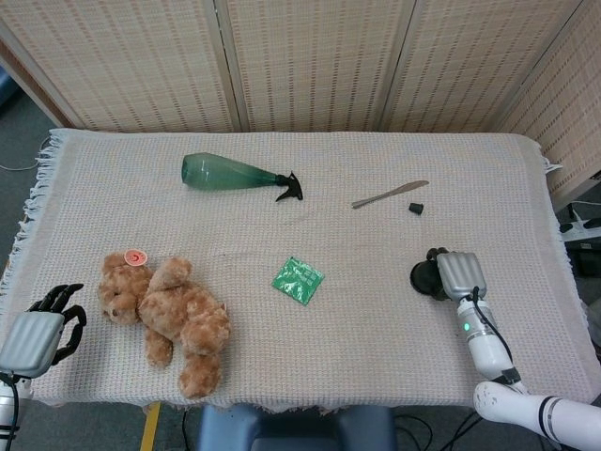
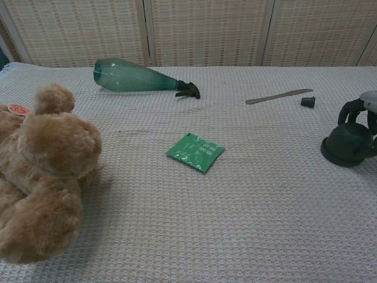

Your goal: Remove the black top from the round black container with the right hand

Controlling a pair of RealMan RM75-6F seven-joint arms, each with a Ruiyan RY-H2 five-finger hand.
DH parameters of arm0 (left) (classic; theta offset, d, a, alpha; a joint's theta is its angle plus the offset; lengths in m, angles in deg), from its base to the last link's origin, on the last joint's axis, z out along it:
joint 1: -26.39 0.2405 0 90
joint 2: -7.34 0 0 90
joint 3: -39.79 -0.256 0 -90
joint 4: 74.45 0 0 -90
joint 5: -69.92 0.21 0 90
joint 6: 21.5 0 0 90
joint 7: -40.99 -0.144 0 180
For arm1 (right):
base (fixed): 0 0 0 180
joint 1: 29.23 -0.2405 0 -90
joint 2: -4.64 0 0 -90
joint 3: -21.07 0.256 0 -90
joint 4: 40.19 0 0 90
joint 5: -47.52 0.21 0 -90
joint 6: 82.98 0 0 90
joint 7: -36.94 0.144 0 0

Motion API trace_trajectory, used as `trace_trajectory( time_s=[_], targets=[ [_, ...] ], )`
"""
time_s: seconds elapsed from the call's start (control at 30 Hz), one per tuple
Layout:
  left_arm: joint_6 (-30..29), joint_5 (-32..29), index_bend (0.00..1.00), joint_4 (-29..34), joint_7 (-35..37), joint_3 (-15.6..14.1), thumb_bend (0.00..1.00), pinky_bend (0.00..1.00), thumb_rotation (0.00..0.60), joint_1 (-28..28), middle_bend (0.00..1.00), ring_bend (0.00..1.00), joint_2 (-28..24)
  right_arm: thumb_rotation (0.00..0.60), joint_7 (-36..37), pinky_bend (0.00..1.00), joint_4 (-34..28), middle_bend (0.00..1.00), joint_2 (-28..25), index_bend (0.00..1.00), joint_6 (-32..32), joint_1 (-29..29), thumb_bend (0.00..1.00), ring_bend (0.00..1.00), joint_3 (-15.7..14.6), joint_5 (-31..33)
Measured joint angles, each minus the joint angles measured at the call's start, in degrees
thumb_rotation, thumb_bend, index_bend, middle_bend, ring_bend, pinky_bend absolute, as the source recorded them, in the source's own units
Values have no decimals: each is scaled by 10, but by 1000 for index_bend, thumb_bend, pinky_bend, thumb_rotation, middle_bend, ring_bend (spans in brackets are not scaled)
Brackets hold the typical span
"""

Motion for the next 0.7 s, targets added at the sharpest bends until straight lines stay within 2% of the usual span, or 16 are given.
trace_trajectory(
  time_s=[0.2,0.4,0.57,0.7],
  targets=[
    [1,0,571,0,-1,0,532,392,600,0,157,141,0,600,6,719,-6,371,-2,456,12,5,102,527,3,-13],
    [3,-2,570,0,-1,0,531,392,600,-1,157,141,0,600,33,719,-40,373,-20,456,38,19,102,528,3,-62],
    [1,-1,569,1,0,0,532,391,600,-1,157,141,-1,600,53,719,-92,379,-62,456,71,41,102,535,-5,-116],
    [-3,1,569,1,3,1,531,392,600,1,157,141,-2,600,53,719,-129,380,-109,456,82,62,102,535,-26,-136]
  ],
)
